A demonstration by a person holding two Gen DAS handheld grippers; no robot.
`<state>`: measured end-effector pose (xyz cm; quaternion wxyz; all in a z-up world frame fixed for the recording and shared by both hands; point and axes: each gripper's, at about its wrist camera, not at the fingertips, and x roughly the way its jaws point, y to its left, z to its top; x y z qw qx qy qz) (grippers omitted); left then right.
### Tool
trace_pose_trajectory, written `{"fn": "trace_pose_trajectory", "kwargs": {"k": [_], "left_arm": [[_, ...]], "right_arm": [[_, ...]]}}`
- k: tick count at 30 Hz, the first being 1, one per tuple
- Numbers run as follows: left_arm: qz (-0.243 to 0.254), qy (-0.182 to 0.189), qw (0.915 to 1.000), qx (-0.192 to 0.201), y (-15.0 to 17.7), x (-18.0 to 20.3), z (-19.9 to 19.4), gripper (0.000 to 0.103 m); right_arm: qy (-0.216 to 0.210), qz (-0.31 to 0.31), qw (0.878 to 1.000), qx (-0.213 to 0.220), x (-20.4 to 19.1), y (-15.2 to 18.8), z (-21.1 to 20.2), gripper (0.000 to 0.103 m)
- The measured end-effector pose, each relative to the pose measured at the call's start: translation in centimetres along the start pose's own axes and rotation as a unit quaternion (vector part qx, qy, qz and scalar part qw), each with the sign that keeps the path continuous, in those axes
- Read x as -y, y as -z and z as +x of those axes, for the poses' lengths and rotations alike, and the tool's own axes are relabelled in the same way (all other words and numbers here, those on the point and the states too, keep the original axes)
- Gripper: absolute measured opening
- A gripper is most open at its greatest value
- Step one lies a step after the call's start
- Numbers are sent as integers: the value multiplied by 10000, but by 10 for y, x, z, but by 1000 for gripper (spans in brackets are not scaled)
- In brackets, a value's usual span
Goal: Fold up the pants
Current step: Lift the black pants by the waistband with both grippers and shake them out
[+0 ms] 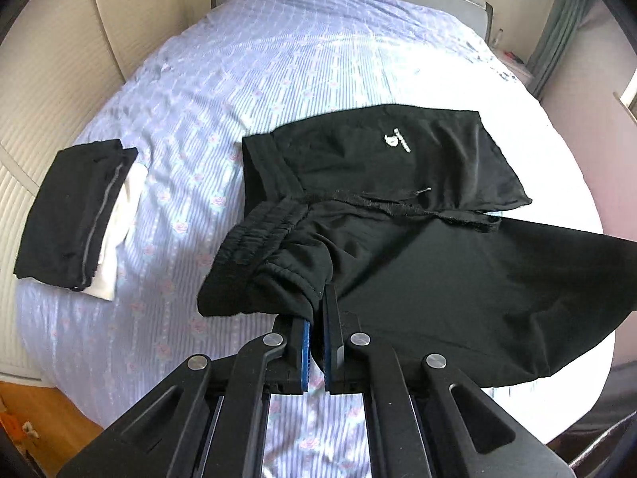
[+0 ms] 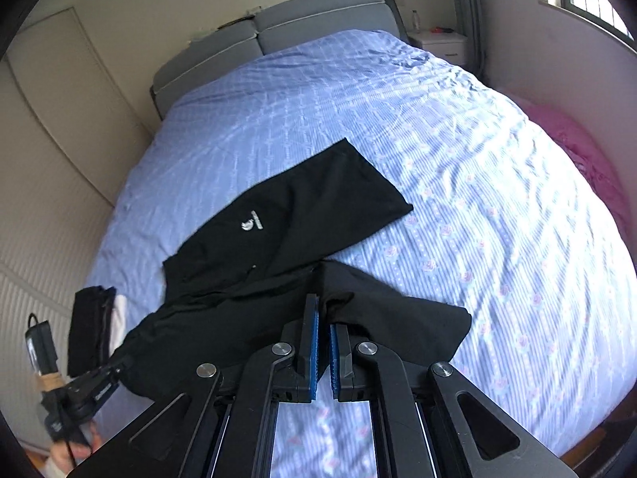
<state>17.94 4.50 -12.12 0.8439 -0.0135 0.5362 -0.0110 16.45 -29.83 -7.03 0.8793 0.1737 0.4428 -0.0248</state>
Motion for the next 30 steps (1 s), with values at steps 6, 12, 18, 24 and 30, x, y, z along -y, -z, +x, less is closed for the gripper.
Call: {"fn": "trace_pose_trajectory", "kwargs": {"k": [6,12,18,24,30], "left_arm": [[-66,-162,9997,-175,-2,-10,-17,6],[-462,-96,9987,-180,-39,-13,13,6],[-351,-237,9990,-104,-115,-4,70,6],[-304,-308,9981,-432,-178,-6,142,7],[-212,-326,9961,-787,-205,-15,199,7]], "right_arm": [[-16,-95,9999,-49,-4,-4,-18,6],[26,-142,9996,231,-12,-46,23,6],[32,-193,9995,264,-25,-115,104,5],[353,-563,9977,-130,-50,-170,212,5],[757,-1049,9905,-467,-74,-197,293,5]]}}
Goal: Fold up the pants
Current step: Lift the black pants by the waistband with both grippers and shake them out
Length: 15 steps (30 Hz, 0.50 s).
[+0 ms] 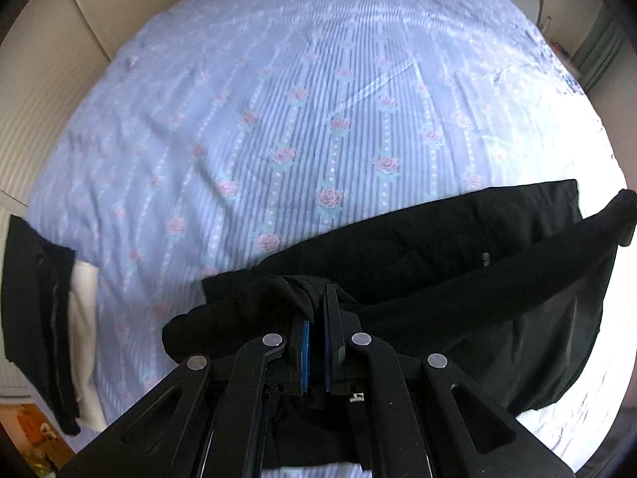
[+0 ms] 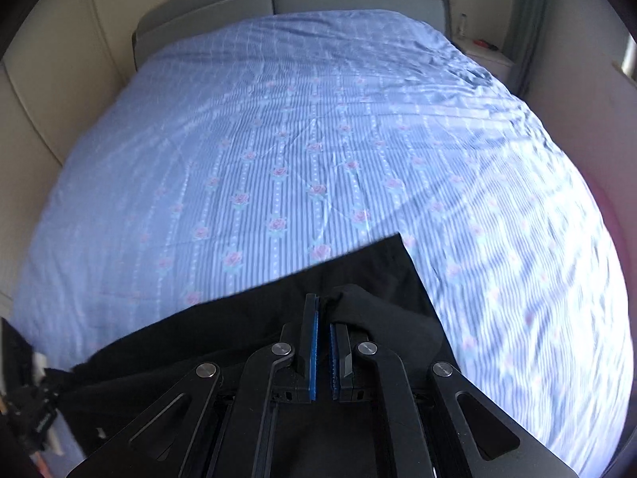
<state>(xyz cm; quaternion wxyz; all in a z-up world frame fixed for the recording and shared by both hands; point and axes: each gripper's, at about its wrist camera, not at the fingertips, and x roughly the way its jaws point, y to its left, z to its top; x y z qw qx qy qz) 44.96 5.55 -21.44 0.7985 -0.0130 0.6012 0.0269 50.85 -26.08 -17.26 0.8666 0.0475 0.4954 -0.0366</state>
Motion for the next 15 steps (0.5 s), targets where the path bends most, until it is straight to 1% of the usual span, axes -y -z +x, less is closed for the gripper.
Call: {"fn": "trace_pose_trajectory", "kwargs": {"k": [3,5,8,11,12,13,14,15], "left_arm": [[-24,30,9998,-171,-10,-4,22,8],[-30,54,9998,-204,-15,-8,31,9],[-43,95,9994,-321,-24,-12,47,10],[109,61,9990,-424,-30,-10,59,11],[186,66,9987,-472,-32,-8,62,11],[236,91,9985,-481,-33,-7,63,12],[271,123,9985,-462,-35,-6,63,14],[290,171,9985,-437,-37,-5,61,17]], "right_arm": [[163,-235,9995,-96,-14,-9,23,5],[249,-383,9988,-160,-23,-15,38,5],[392,-571,9975,-163,-36,-21,51,5],[539,-751,9955,-226,-44,-23,63,7],[527,-780,9952,-256,-45,-23,66,7],[529,-819,9947,-315,-46,-22,69,11],[529,-882,9938,-414,-47,-21,71,27],[484,-918,9935,-465,-47,-20,71,36]]}}
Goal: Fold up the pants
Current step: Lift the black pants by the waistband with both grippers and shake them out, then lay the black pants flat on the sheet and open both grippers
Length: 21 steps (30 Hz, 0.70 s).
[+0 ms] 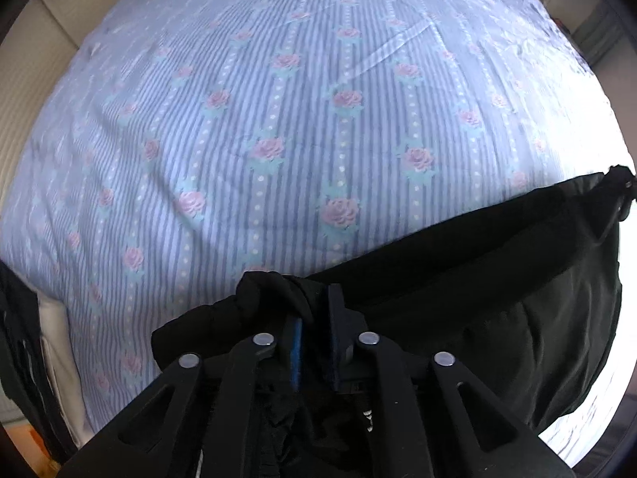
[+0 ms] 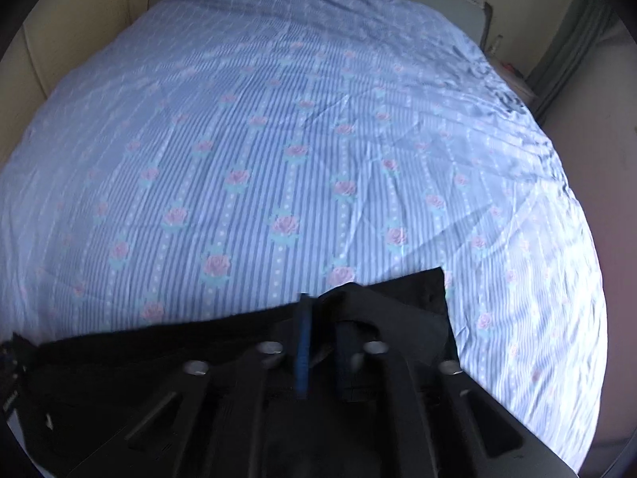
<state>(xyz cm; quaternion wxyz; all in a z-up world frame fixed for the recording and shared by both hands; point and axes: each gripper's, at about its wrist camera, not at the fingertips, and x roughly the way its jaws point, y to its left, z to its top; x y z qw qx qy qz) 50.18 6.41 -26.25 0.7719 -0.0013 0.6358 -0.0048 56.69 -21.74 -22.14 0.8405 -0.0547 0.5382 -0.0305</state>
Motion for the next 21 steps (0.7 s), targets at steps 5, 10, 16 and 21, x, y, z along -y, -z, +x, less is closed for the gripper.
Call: {"fn": "trace_pose_trajectory", "kwargs": {"k": [5,10,16,21], "left_arm": [[43,-190,9963,842,-1,5,-40,93],[607,-336,9881,1372,19,20,-85,92],[2011,389,9634,1730,94,84,-116,88],[2869,1012,9404,1521,149,139,-101,73]], "right_arm": [[67,-97,9990,438,6,15,-35,75],[9,-399,9965,729,14,41,-81,75],[-780,-463,9926,802,44,118,-129,75],[-1191,-620,9899,461,55,194,-131,72]]}}
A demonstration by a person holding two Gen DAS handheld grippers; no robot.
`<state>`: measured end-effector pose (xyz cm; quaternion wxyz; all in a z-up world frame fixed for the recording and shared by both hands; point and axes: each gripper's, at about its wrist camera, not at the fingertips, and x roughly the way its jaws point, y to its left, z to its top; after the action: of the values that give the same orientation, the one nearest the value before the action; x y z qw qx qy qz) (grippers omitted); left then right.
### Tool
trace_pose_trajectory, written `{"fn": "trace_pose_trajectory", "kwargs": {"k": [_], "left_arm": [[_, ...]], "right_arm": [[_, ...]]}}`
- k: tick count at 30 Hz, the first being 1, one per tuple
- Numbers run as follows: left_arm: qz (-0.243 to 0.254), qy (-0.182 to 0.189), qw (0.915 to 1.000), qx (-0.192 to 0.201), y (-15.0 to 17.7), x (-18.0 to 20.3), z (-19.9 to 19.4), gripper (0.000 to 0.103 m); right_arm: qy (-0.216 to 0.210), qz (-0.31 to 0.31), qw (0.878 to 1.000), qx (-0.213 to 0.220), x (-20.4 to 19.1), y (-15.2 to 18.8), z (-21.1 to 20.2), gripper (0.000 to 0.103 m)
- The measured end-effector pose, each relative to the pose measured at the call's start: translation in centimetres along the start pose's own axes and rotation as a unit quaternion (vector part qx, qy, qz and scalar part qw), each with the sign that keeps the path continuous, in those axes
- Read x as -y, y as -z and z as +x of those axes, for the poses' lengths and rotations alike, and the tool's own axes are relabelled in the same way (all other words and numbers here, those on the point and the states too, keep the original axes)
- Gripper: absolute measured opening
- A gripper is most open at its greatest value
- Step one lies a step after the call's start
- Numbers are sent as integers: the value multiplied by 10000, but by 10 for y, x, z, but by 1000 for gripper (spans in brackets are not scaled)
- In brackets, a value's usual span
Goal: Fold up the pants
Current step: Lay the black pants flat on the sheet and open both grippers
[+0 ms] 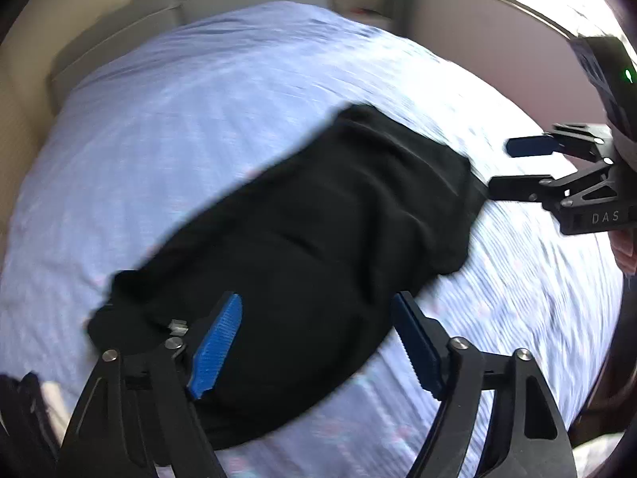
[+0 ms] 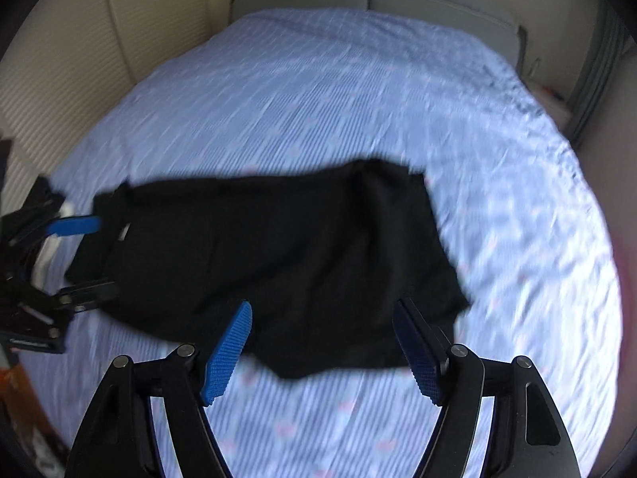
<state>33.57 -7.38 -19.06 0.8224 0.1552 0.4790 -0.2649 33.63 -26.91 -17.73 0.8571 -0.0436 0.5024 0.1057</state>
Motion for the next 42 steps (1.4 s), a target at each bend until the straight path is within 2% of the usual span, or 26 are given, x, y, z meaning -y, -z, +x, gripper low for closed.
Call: {"fn": "trace_pose_trajectory", "kwargs": {"k": [2,4,7,11,15,17,20,23,26,29,33,39,41,42], "left_arm": [[111,99,9996,-222,7,14,15,59],[82,147,9989,-432,18,20,27,54],[-54,139,9975,-689,39,21,39,45],[-199,523,9922,-1111,53,19,54,33],[-429,265,9910,-1240,49,7,70,24],[-852,130,9899,-1129,42,-10,70,16],[-1597,84,9822,-983,33,-39,70,12],[-1598,-197,9811,-1073,31,-46,80,5],[-1692,-208,9784,-1172,31,-49,87,4],[-1701,-184,9786,-1141,33,-46,82,5],[-1645,-137,9794,-1161,35,-46,75,8],[-1739,-93,9776,-1185,49,-54,67,14],[-1763,-90,9772,-1184,53,-54,64,17],[-1771,-68,9769,-1192,55,-53,63,17]], "right_arm": [[-242,56,9994,-253,1,23,10,58],[-398,91,9981,-471,-2,40,23,51],[-579,134,9953,-770,-6,57,50,45],[-652,120,9926,-1014,-14,61,85,39],[-582,89,9903,-1262,-17,55,104,30],[-512,42,9906,-1268,-18,52,105,28],[-580,77,9917,-1143,-16,47,97,27],[-644,52,9930,-987,-17,42,90,27],[-754,14,9933,-876,-22,35,88,27],[-1011,-63,9903,-946,-34,32,92,29],[-906,-327,9908,-950,-45,29,100,29],[-979,-324,9882,-1136,-45,13,121,31],[-1022,-219,9885,-1095,-44,14,119,10],[-1079,-120,9875,-1141,-41,16,117,10]]}}
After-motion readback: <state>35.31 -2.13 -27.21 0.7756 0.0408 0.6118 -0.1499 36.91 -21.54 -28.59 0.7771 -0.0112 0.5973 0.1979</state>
